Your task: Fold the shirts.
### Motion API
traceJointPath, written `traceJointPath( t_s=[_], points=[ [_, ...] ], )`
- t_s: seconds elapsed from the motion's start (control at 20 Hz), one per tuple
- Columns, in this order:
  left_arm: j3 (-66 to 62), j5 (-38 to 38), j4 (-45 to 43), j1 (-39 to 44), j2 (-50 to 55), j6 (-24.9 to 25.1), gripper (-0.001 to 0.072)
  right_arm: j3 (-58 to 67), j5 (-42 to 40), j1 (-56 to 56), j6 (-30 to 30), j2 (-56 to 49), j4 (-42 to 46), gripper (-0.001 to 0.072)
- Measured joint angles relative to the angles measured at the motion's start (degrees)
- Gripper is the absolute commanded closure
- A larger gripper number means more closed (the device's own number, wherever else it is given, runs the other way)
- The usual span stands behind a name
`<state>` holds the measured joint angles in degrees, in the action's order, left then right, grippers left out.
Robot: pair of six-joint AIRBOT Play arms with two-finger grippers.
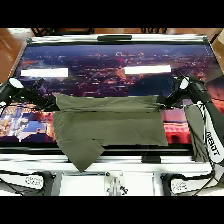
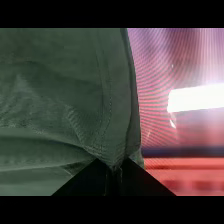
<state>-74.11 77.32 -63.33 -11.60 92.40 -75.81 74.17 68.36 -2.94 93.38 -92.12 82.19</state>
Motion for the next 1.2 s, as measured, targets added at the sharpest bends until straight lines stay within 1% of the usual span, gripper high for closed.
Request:
traceJointPath(
  t_s=[0.4,0.45,0.5,0.55,0.6,0.65,0.7,0.75,0.9,1.05,1.2],
  points=[
    [0.00,0.68,-2.97,0.02,0.04,-0.55,0.0675,0.00,1.60,0.00,0.59,-1.90,-0.26,0.0630],
    [0.00,0.68,-3.19,0.20,0.02,-0.63,0.0674,0.00,1.62,0.00,0.68,-1.95,-0.26,0.0607],
    [0.00,0.72,-3.34,0.33,0.04,-0.76,0.0672,0.00,1.62,0.00,0.70,-1.99,-0.24,0.0493],
    [0.00,0.70,-3.41,0.50,0.02,-0.83,0.0618,0.00,1.66,0.00,0.72,-2.01,-0.24,0.0316],
    [0.00,0.76,-3.80,0.76,0.02,-0.98,0.0516,0.00,1.66,-0.04,0.72,-1.90,-0.11,0.0250],
    [-0.04,1.03,-3.67,0.83,0.02,-1.27,0.0305,0.00,1.95,-0.07,0.70,-1.55,0.02,0.0250],
    [-0.37,1.49,-3.32,0.85,-0.02,-1.84,0.0123,0.00,2.75,-0.11,0.72,-0.76,0.13,0.0250],
    [-0.92,2.12,-3.10,0.87,-0.17,-2.58,0.0111,0.00,3.52,-0.09,0.72,0.24,0.35,0.0249],
    [-3.93,5.33,-2.54,-0.07,-1.64,-3.85,0.0114,0.00,6.62,-0.81,0.28,5.07,3.50,0.0247],
    [-5.42,9.16,-2.34,-2.47,-5.05,-4.61,0.0121,-0.04,12.11,-4.52,-2.12,10.14,5.68,0.0247],
    [0.85,11.69,-2.34,-5.44,-11.47,-4.52,0.0121,-1.42,16.94,-10.54,-4.39,14.67,6.88,0.0247]
  ],
)
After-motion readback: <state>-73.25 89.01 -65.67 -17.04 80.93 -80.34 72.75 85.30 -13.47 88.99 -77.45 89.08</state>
